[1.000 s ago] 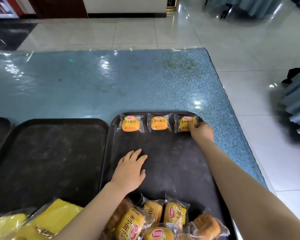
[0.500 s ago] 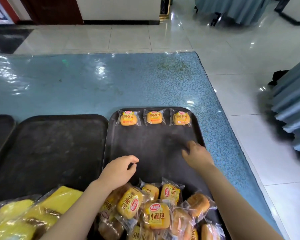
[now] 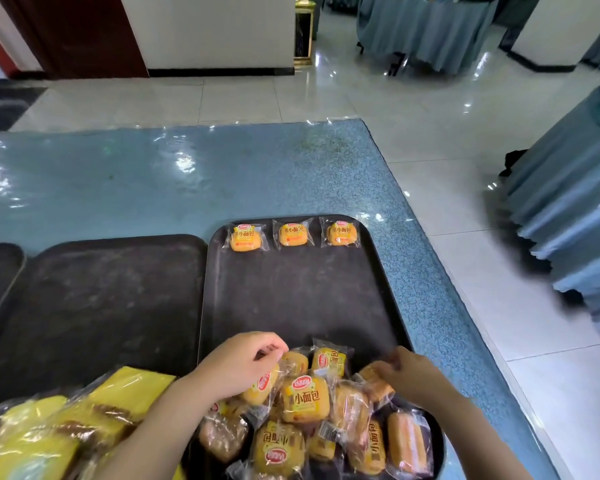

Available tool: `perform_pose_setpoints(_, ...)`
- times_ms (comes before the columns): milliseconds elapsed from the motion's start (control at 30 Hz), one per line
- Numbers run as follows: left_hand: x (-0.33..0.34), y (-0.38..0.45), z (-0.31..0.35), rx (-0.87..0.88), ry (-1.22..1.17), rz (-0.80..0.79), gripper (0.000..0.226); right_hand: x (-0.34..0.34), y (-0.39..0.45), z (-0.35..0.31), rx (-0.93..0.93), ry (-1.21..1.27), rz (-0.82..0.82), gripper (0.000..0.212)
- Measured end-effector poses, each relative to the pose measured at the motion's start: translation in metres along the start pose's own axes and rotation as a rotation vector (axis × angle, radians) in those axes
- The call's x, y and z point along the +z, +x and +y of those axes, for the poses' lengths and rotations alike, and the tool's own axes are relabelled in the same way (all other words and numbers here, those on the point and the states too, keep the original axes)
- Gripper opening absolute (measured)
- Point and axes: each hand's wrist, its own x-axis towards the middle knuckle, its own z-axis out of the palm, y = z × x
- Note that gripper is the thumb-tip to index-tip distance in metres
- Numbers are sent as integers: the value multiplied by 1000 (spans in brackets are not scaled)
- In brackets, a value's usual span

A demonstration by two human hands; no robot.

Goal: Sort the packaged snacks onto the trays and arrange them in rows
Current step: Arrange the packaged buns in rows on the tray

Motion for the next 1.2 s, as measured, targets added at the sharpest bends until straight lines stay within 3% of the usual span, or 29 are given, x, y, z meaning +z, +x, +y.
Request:
perform_pose_setpoints(200, 2, -8, 4, 8, 37, 21, 22, -5, -14, -9, -34, 237, 155, 42)
perform_pose_setpoints(300, 3, -13, 10, 56, 53, 84, 23, -20, -20, -14, -64, 240, 257, 41)
perform_pose_setpoints(533, 6, -21, 45, 312, 142, 157, 44, -51, -42, -41, -242, 415, 477, 40)
perform_pose_setpoints(733, 13, -17, 46, 425, 349, 256, 67, -39, -44, -75, -297, 720, 226, 25)
perform_pose_setpoints(900, 15, -15, 32, 511, 417, 423, 64, -32, -45, -100, -250, 845, 50, 24)
perform_pose_setpoints(1067, 2, -15, 19, 501, 125, 501, 39, -36, -51, -117, -294, 936, -146, 23)
perform_pose_setpoints(1200, -14, -15, 11, 324, -274, 512, 29, -35, -45, -125, -395, 967, -178, 32)
